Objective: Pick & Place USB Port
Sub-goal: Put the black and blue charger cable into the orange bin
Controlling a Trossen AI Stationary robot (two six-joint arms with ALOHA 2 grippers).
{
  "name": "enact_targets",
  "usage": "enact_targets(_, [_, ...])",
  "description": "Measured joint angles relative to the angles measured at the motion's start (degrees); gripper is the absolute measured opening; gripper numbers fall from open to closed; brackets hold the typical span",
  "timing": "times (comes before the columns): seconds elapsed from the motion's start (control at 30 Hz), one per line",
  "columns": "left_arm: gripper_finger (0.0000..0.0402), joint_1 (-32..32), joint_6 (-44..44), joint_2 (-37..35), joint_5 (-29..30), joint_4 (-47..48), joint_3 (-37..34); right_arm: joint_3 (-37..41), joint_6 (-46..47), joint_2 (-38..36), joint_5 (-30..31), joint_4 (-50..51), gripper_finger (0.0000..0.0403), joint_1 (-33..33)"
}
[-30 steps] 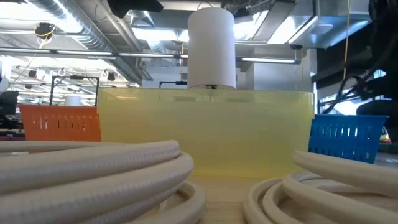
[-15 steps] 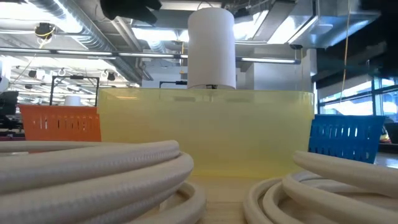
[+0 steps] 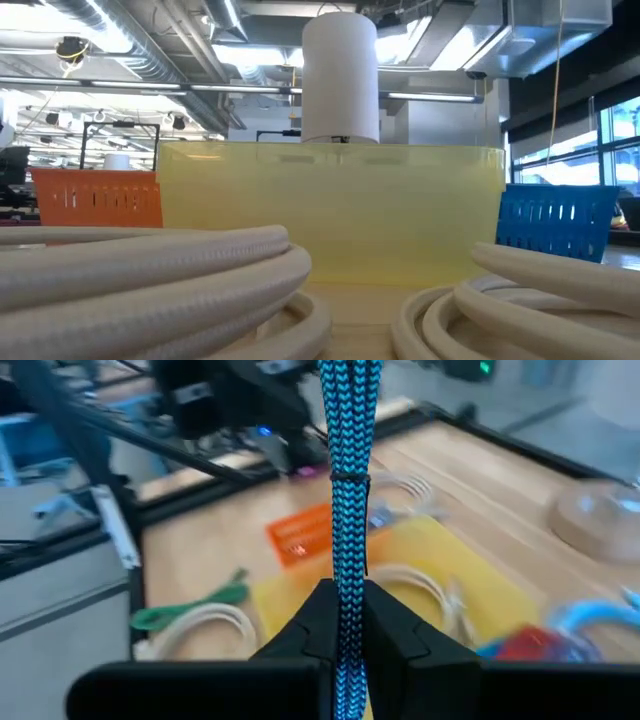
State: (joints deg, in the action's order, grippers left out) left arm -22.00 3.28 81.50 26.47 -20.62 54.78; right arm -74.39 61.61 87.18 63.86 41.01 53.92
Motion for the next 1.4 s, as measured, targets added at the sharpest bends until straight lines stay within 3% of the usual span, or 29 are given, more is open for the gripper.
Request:
enact_targets(0.2, [0.0253, 1.96, -2.28, 1.28, -9.31, -11.21, 0.02, -0.04, -16.96, 0.0, -0.18, -14.5, 0.0022, -1.99])
enact_targets(0.4, [0.0253, 3.06, -0.16, 1.97, -18.3, -17.6, 0.02, -0.07, -26.34, 0.0, -4.23, -22.03, 0.0022, -5.55])
enact_targets(0.7, [0.0253, 3.04, -0.43, 1.94, -21.72, -20.46, 0.02, -0.09, -31.31, 0.0, -11.54, -25.78, 0.0022, -11.81])
enact_targets(1.03, [0.025, 3.04, -2.48, 1.97, -21.33, -20.31, 0.02, -0.09, -36.55, 1.46, -20.01, -31.62, 0.0022, -16.48])
enact_targets(1.1, [0.0232, 2.9, -4.39, 1.97, -20.11, -20.12, 0.02, -0.13, -36.58, 1.7, -20.03, -31.7, 0.0022, -16.8])
enact_targets(1.17, [0.0188, 2.62, -6.16, 1.97, -19.7, -19.53, 0.02, -0.11, -36.57, 1.79, -20.27, -31.58, 0.0022, -16.86])
enact_targets(1.3, [0.0043, 2.49, -7.82, 1.97, -20.9, -18.93, 0.02, -0.13, -36.6, 1.79, -20.62, -31.57, 0.0022, -16.75])
enact_targets(1.4, [0.0022, 2.56, -7.23, 1.9, -21.54, -18.91, 0.02, -0.13, -36.68, 1.79, -20.66, -31.49, 0.0022, -16.77])
